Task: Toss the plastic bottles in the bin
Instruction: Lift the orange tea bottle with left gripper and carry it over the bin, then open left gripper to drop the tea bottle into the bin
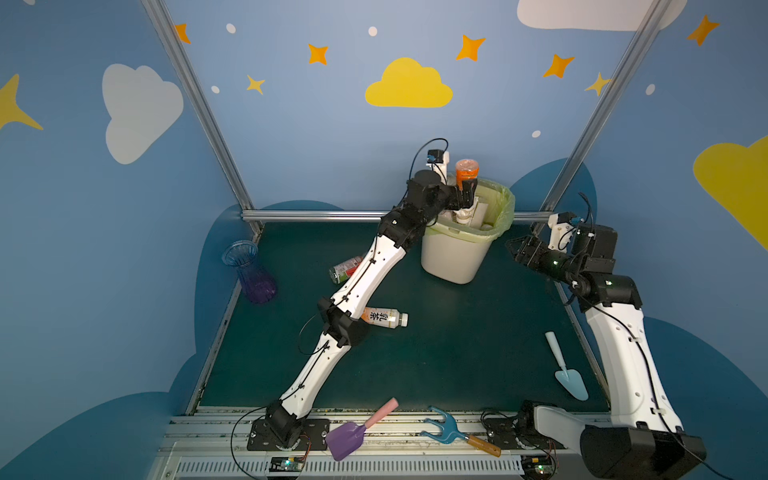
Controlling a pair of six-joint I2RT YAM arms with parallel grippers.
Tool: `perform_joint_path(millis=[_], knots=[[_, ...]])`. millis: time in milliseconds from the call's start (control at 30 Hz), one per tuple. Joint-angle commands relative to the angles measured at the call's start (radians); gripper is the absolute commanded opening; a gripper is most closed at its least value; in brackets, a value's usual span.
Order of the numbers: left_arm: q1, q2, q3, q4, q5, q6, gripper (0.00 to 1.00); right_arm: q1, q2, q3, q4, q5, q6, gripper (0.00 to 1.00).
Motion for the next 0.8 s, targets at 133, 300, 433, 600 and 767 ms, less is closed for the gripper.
perform_joint_path(millis=[133,300,433,600,767], knots=[[-0.051,-0.397,-0.274,0.176,-0.15,0.215,1.0,-0.007,-0.017,0.007,0.004,-0.055,-0.01,0.81],[-0.067,-0.565,-0.49,0.213,-0.209,0.234,1.0,-0.004,-0.017,-0.001,0.018,-0.073,0.002,0.81],[-0.064,-0.623,-0.516,0.075,-0.308,0.225,1.0,-0.007,-0.012,-0.009,0.041,-0.085,0.043,0.81],[-0.061,-0.709,-0.615,-0.11,-0.386,0.164,1.0,-0.022,0.075,0.055,0.042,-0.073,0.105,0.79],[-0.055,-0.913,-0.995,-0.043,-0.415,0.115,1.0,-0.045,0.228,0.166,0.06,-0.058,0.134,0.71]])
